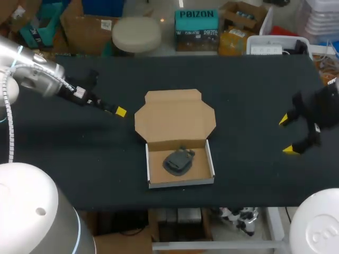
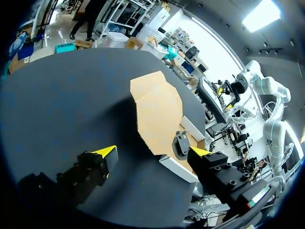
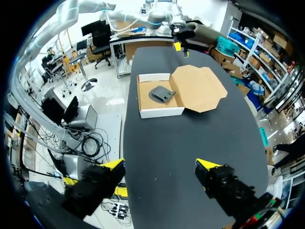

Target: Assemble the packaging by folding the flat box into shape, placing the metal phone stand inside, and closing the box properly

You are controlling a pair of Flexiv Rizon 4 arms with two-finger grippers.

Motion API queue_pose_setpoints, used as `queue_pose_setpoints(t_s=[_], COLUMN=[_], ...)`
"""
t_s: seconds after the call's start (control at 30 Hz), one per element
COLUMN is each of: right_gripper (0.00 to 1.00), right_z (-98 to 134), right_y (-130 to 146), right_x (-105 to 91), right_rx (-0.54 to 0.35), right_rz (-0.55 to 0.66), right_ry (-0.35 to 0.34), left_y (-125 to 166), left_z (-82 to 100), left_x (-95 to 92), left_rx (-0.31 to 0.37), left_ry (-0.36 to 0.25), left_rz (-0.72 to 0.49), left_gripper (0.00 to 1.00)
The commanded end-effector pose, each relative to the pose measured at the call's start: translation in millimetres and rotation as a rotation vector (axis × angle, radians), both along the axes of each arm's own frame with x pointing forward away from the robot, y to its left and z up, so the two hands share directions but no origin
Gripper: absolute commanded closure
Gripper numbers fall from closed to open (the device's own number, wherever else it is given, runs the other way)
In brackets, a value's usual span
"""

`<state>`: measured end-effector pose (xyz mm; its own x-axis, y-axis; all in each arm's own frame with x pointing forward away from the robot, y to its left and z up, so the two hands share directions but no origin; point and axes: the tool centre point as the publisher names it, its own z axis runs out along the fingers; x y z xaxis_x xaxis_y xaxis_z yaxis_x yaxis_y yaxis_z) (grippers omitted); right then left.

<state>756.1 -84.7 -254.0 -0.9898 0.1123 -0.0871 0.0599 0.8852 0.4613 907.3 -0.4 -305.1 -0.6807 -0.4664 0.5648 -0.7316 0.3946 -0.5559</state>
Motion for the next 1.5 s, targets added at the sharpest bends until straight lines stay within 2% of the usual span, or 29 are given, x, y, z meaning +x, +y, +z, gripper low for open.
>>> queue_pose_setpoints(t_s=[0.03,0.1,0.23,0.33,0.57,0.77,1.07,1.13,1.2,1.37,1.5], right_gripper=[0.00,0.00,0.00,0.00,0.00,0.00,0.00,0.00,0.00,0.00,0.00], right_z=[9,10,13,15,24,29,29,29,30,30,29], right_y=[2,2,1,3,11,18,32,35,37,43,46], right_x=[8.2,12.1,20.4,26.2,37.4,47.7,65.1,67.5,69.6,75.1,80.1], right_rx=[-0.020,-0.026,-0.037,-0.050,-0.072,-0.099,-0.131,-0.136,-0.141,-0.154,-0.160], right_rz=[0.014,0.020,0.033,0.044,0.078,0.103,0.126,0.131,0.135,0.143,0.147], right_ry=[0.009,0.009,0.008,0.009,0.001,0.000,0.006,0.006,0.006,0.007,0.010], left_y=[-5,-8,-14,-18,-27,-34,-48,-51,-54,-64,-69], left_z=[-8.3,-10.9,-17.4,-19.7,-26.9,-35.5,-42.8,-42.4,-41.5,-42.4,-43.4], left_x=[11.5,14.0,17.8,18.9,21.7,23.5,19.8,18.9,16.9,11.3,8.7], left_rx=[-0.045,-0.048,-0.057,-0.068,-0.063,-0.075,-0.086,-0.090,-0.098,-0.102,-0.107], left_ry=[0.029,0.032,0.043,0.042,0.030,0.045,0.064,0.062,0.061,0.066,0.065], left_rz=[-0.040,-0.045,-0.057,-0.067,-0.091,-0.106,-0.130,-0.132,-0.136,-0.155,-0.167], left_gripper=[0.00,0.05,0.07,0.13,0.15,0.20,0.23,0.25,0.33,0.36,0.44])
